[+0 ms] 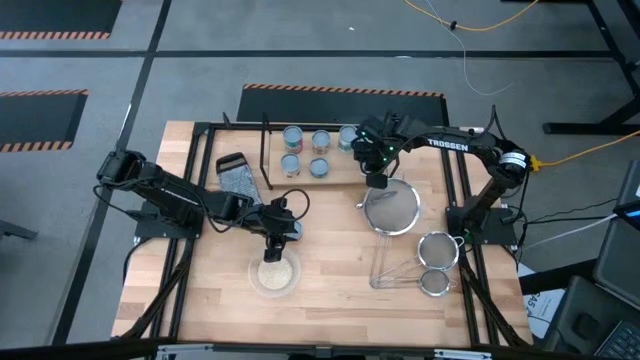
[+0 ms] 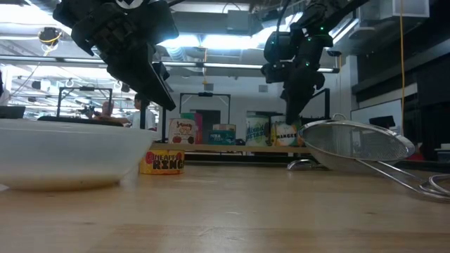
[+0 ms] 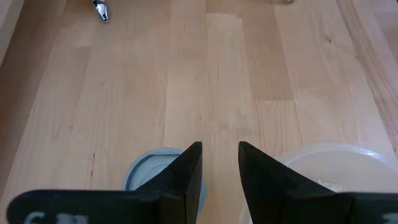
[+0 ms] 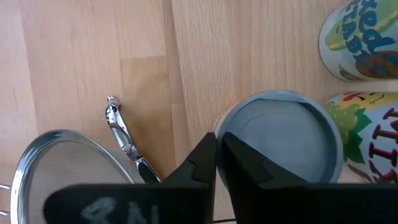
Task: Pick and place cans onto a shelf
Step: Put the green oranges can on the shelf, then put the yellow pineapple rings can on the shelf
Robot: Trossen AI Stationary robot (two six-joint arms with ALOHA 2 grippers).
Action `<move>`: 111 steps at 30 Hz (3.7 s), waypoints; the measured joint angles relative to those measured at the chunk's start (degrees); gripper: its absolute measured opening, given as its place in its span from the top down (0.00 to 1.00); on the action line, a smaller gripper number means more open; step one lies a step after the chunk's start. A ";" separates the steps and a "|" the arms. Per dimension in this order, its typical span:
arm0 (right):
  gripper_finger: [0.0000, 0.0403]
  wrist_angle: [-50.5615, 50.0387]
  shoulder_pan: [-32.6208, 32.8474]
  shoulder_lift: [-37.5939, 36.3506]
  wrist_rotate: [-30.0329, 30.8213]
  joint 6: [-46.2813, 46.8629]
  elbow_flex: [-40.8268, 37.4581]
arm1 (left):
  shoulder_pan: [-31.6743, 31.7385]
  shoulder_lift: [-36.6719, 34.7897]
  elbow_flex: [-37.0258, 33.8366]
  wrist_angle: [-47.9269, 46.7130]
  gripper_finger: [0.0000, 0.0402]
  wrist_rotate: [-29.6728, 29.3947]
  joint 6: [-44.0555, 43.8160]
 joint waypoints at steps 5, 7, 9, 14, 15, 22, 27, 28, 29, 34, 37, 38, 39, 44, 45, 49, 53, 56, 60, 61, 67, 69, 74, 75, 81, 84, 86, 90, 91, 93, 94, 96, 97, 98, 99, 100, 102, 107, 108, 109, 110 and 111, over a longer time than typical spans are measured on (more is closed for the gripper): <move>0.91 -0.11 0.00 0.00 0.06 0.00 0.00 | 0.01 0.00 0.00 0.00 0.76 0.00 -0.01; 0.91 -0.11 0.00 0.00 0.12 0.00 0.00 | 0.00 0.00 0.00 0.00 0.76 0.00 -0.01; 0.91 -0.09 0.02 0.00 1.46 0.01 0.00 | 0.02 0.00 0.00 0.00 0.76 0.00 -0.02; 0.91 -0.03 0.02 0.00 4.34 0.02 0.00 | 0.00 0.00 0.00 0.00 0.76 0.00 0.00; 0.91 -0.03 0.02 0.00 4.47 0.02 0.00 | 0.02 0.00 0.00 0.00 0.76 0.00 -0.01; 0.91 -0.03 0.04 0.00 4.47 0.01 0.00 | 0.01 0.00 0.00 -0.01 0.76 0.00 -0.02; 0.91 -0.03 0.04 0.00 4.46 0.11 0.00 | 0.02 0.00 0.00 0.00 0.76 0.00 -0.02; 0.91 -0.03 0.04 0.00 4.46 0.11 0.00 | 0.02 0.00 0.00 -0.01 0.76 0.00 -0.02; 0.91 0.00 0.04 0.00 4.46 0.13 0.00 | 0.01 0.00 0.00 -0.01 0.76 0.00 -0.02; 0.91 0.02 0.04 0.00 4.47 0.17 0.00 | 0.01 0.00 0.00 -0.01 0.76 -0.01 -0.02; 0.90 0.02 0.04 0.00 4.47 0.22 0.00 | 0.01 0.00 0.00 -0.01 0.76 -0.01 -0.02; 0.89 0.02 0.04 0.00 4.47 0.22 0.00 | 0.02 0.00 0.00 0.00 0.76 0.00 -0.02; 0.87 0.02 0.04 0.00 4.46 0.21 0.00 | 0.00 0.00 0.00 0.00 0.76 0.00 -0.02; 0.76 0.02 0.04 0.00 4.47 0.22 0.00 | 0.00 0.00 0.00 0.00 0.76 0.00 -0.02; 0.75 0.04 0.06 0.00 4.47 0.22 0.00 | 0.01 0.00 0.00 0.00 0.76 0.00 -0.02; 0.71 0.02 0.06 0.00 4.47 0.22 0.00 | 0.02 0.00 0.00 -0.02 0.76 0.00 -0.02; 0.71 -0.02 0.06 0.00 4.45 0.17 0.00 | 0.01 0.00 0.00 0.00 0.76 -0.01 -0.04; 0.71 -1.76 0.26 0.00 4.45 0.15 1.00 | 0.00 0.00 0.00 -0.02 0.76 0.00 -0.04; 0.71 -6.39 1.08 -0.02 4.47 0.17 4.63 | 0.02 0.00 0.00 -0.02 0.76 0.00 -0.04; 0.71 -7.74 1.39 -0.03 4.47 0.19 5.90 | 0.02 0.00 0.00 -0.01 0.76 0.00 -0.04; 0.71 -12.86 4.13 -0.15 4.41 0.22 13.61 | -0.14 -0.76 -0.04 -0.28 0.76 0.26 -0.04; 0.71 -12.83 5.55 -0.16 4.01 0.76 15.61 | -0.59 -2.35 -0.03 0.11 0.76 0.23 -0.01; 0.71 -7.27 9.27 -0.20 1.51 8.30 18.15 | -2.43 -8.81 -0.02 -2.75 0.76 0.06 1.03; 0.71 -5.51 9.96 -0.20 0.93 10.06 18.23 | -3.01 -10.51 -0.02 -3.69 0.76 -0.11 1.05; 0.71 4.61 14.34 -0.20 0.67 14.93 17.93 | -8.16 -21.76 -0.02 -12.08 0.76 -7.50 -0.36; 0.71 8.13 16.66 -0.19 -1.54 13.30 17.22 | -11.88 -27.81 -0.02 -16.80 0.76 -12.79 -2.10; 0.71 10.58 18.21 -0.12 -2.15 13.51 16.67 | -14.57 -31.20 -0.02 -19.18 0.76 -16.07 -3.28; 0.71 14.45 21.64 1.47 -2.17 13.53 16.15 | -19.55 -35.99 -0.12 -21.41 0.76 -21.40 -3.21; 0.71 16.11 22.53 2.01 -2.17 13.53 16.15 | -20.65 -36.72 -0.55 -20.81 0.76 -22.59 -2.83; 0.71 18.50 24.23 3.34 -2.15 13.47 16.15 | -22.26 -37.77 -2.24 -19.82 0.76 -24.92 -1.76; 0.71 19.99 25.08 4.05 -2.17 13.46 16.15 | -22.90 -38.20 -3.49 -18.82 0.76 -25.74 -1.65; 0.71 22.10 26.61 5.77 -2.19 13.41 16.15 | -23.97 -39.14 -6.40 -15.88 0.76 -27.14 -1.62; 0.71 22.77 27.29 6.51 -2.21 13.37 16.13 | -24.28 -39.53 -8.04 -13.27 0.76 -27.16 -1.36; 0.71 23.36 27.93 7.28 -2.26 13.33 16.11 | -24.47 -39.72 -9.75 -10.78 0.76 -27.09 -0.65; 0.71 24.21 28.46 8.05 -2.27 13.32 16.11 | -24.64 -39.72 -11.62 -8.09 0.76 -27.07 0.00; 0.71 24.61 28.92 8.76 -2.25 13.29 16.11 | -24.69 -39.63 -13.36 -5.47 0.76 -27.04 0.89; 0.71 24.84 29.73 10.59 -2.21 13.25 16.11 | -24.69 -39.63 -16.40 0.09 0.76 -26.91 2.60; 0.71 25.70 30.98 15.06 -2.14 13.14 16.09 | -24.65 -39.63 -21.93 9.97 0.76 -26.80 5.96; 0.71 25.73 31.06 15.95 -2.15 13.12 16.09 | -24.65 -39.63 -22.64 11.54 0.76 -26.75 6.04; 0.71 25.94 31.14 16.92 -2.21 13.11 16.09 | -24.65 -39.67 -23.26 12.63 0.76 -26.75 6.05; 0.71 26.26 31.15 17.76 -2.19 13.11 16.09 | -24.65 -39.67 -23.67 13.03 0.76 -26.73 6.03; 0.71 26.14 31.14 18.48 -2.14 13.01 16.09 | -24.65 -39.63 -23.86 13.03 0.76 -26.69 6.03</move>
